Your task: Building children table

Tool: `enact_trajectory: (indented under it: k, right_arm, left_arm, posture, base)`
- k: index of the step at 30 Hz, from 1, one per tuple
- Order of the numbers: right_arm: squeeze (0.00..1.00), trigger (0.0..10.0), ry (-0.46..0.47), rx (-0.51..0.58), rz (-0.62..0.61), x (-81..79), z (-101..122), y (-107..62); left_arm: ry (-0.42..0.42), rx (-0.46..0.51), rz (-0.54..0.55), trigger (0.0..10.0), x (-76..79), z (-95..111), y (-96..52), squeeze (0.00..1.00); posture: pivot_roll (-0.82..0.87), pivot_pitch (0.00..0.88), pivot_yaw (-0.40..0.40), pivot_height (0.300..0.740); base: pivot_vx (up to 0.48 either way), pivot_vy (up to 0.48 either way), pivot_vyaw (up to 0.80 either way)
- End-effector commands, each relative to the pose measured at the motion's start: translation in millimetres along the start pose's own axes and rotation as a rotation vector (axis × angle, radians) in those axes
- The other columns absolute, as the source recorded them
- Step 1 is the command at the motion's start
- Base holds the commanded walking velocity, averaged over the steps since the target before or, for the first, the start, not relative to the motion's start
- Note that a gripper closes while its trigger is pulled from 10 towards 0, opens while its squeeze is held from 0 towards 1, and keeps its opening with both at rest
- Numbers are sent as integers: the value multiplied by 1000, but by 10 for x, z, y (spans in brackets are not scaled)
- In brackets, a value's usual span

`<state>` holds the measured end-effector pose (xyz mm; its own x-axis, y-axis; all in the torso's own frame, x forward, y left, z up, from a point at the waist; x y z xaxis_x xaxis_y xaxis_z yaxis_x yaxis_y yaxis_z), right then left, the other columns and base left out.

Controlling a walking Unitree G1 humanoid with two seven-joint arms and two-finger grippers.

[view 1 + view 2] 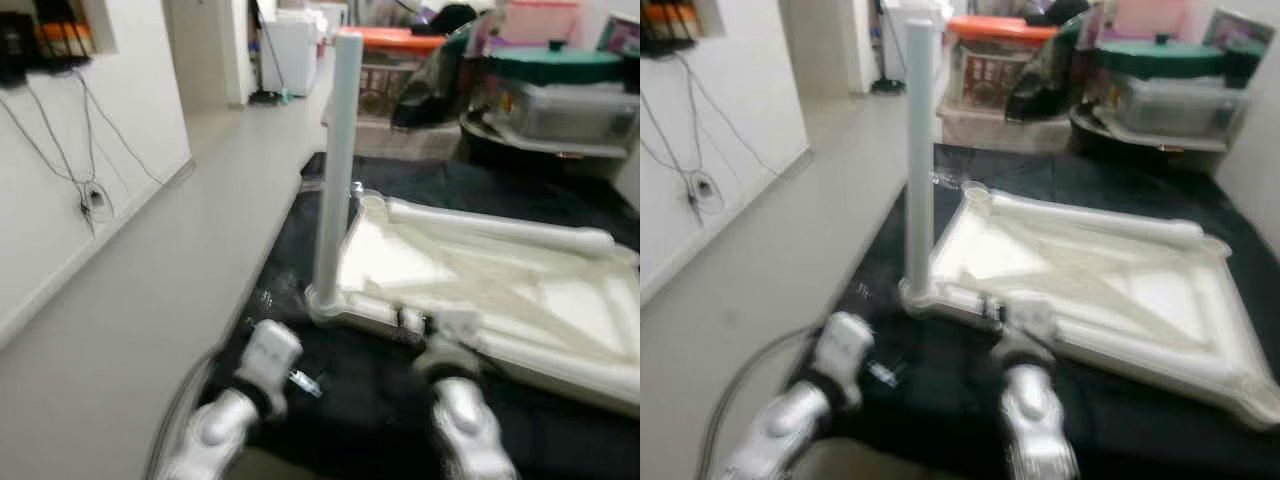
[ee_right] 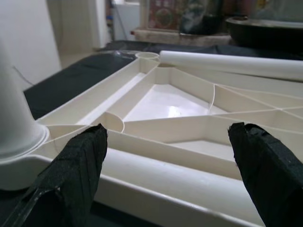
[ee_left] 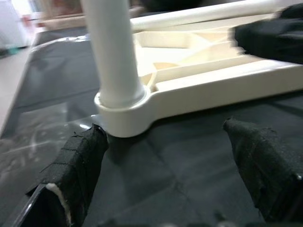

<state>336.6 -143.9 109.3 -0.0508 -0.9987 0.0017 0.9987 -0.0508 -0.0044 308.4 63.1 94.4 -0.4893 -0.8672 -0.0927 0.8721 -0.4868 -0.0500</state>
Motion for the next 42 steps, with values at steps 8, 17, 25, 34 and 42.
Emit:
enact_trajectory:
  k: [8,17,25,34,42]
  right_arm:
    - [0,10000,-12,-10,-21,89,-17,4]
    - [0,10000,4,-5,-10,70,-2,9]
    - [0,10000,101,42,68,13,132,82]
    - [0,10000,185,39,139,106,234,159]
    - [0,10000,403,-109,313,576,188,147]
  left_arm:
    - [5,-1,-19,10000,65,3,12,0]
    - [5,0,-25,10000,74,7,2,0]
    - [-19,2,-11,10000,54,3,-6,0]
    - [-27,-1,-9,10000,67,-5,-27,0]
    - [-41,-6,-15,10000,84,-13,-39,0]
  posture:
    - [7,0,-39,740]
    - [10,0,-38,740]
    - [15,0,-41,740]
    - [15,0,-40,740]
    - [7,0,-34,740]
  base:
    - [0,-480,0]
    - [0,-373,0]
    - [0,0,0]
    - [0,0,0]
    - [0,0,0]
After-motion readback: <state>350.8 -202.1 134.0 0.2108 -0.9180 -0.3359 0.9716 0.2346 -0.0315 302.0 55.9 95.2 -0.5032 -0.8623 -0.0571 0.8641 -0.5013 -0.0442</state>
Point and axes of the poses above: a point about 5 cm out from each wrist's last joint towards the gripper, its own y axis pointing out of the wrist towards the gripper, its own z axis along the axis of the wrist's last joint, x = y × z, the point moved 6 cm from there along y, pointing out of the wrist towards the gripper, and after that the axes turned 2 degrees about y, right-handed, at the moved point
